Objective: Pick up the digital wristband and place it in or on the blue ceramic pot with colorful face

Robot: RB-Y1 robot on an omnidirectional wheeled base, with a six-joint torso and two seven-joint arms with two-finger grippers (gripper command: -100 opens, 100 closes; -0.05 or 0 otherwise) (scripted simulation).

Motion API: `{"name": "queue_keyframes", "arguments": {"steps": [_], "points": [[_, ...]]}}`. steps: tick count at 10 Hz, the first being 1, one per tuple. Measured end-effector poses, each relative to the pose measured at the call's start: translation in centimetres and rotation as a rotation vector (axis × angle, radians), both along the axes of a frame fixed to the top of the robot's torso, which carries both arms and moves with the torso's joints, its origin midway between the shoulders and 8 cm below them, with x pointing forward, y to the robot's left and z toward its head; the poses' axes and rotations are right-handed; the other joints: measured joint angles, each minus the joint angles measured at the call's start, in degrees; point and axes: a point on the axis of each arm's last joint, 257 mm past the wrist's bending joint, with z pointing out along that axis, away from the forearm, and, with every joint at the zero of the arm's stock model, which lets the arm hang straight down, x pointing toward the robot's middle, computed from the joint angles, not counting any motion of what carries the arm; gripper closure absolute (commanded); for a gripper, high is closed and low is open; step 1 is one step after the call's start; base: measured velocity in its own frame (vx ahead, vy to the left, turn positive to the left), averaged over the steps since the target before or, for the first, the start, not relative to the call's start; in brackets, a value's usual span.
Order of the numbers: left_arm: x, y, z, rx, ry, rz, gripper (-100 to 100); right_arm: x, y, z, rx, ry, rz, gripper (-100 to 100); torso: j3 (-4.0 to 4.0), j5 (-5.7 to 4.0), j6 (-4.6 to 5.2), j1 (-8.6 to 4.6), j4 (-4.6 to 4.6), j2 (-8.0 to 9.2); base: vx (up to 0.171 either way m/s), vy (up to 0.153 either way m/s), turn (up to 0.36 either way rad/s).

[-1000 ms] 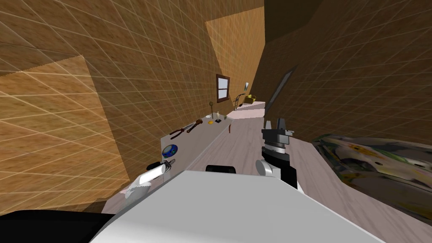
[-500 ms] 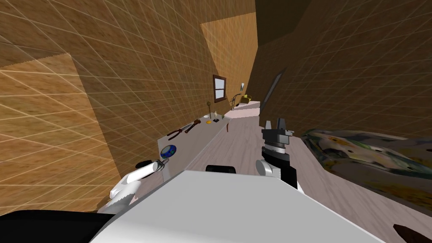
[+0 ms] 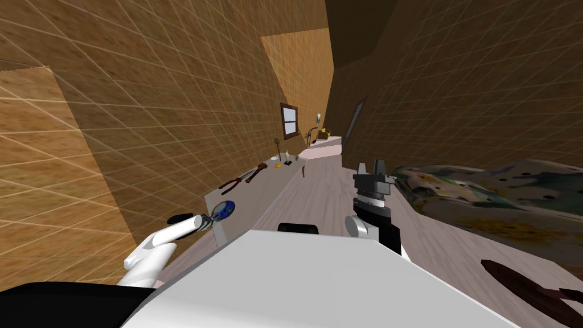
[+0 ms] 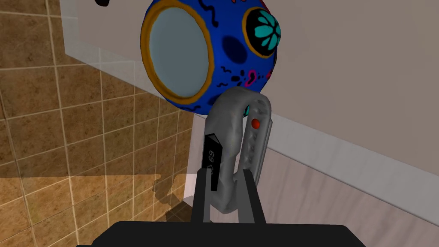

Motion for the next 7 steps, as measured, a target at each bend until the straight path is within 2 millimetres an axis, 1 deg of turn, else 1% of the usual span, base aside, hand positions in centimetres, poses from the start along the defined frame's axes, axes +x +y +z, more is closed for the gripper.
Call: {"name": "queue_keyframes", "arguments": {"steps": [7], "points": [[-1.5, 2.0, 3.8, -0.005, 0.019, 0.031, 100, 0.0, 0.0, 0.0, 0.0, 0.0, 0.0, 0, -0.08, -0.01, 0.02, -0.04, -0.04, -0.13, -0.007, 0.087, -0.17]]}}
